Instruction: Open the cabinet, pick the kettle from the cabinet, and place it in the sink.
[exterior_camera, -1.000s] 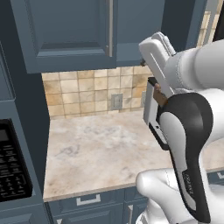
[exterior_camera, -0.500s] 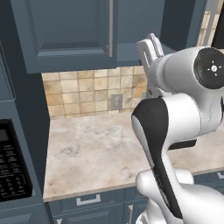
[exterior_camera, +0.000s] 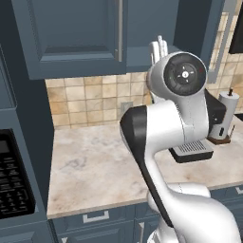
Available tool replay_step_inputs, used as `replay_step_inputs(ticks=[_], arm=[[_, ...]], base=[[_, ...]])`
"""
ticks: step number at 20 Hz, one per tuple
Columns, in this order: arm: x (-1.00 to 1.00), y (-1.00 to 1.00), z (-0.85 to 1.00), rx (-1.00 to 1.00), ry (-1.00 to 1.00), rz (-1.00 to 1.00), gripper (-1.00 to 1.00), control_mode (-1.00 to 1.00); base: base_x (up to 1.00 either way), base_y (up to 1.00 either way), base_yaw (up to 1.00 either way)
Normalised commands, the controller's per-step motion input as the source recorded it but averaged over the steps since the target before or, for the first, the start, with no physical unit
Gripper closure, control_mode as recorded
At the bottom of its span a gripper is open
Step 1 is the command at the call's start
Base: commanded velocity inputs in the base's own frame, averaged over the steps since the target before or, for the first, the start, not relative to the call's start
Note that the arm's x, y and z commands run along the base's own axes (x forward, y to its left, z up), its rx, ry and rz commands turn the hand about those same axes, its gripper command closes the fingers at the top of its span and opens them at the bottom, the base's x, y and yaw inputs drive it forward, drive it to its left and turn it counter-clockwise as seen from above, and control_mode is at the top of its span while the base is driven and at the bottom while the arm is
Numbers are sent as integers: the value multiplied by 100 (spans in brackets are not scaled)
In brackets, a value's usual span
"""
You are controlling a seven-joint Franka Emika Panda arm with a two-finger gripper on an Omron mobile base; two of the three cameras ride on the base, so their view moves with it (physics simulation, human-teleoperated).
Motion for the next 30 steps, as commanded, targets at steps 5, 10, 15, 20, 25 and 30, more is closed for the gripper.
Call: replay_step_inputs(ticks=[5, 10, 15, 20, 25, 30], arm=[[15, 0, 0, 11, 0, -15, -100, -100], [12, -6, 0, 7, 0, -11, -100, -100], [8, -21, 0, 4, 0, -8, -100, -100], [18, -28, -1, 0, 3, -9, -100, -100], [30, -25, -8, 0, 7, -5, -100, -100], [37, -16, -11, 0, 6, -3, -100, -100]], base=[[0, 0, 0], [0, 0, 0], [0, 0, 0], [0, 0, 0], [0, 0, 0], [0, 0, 0]])
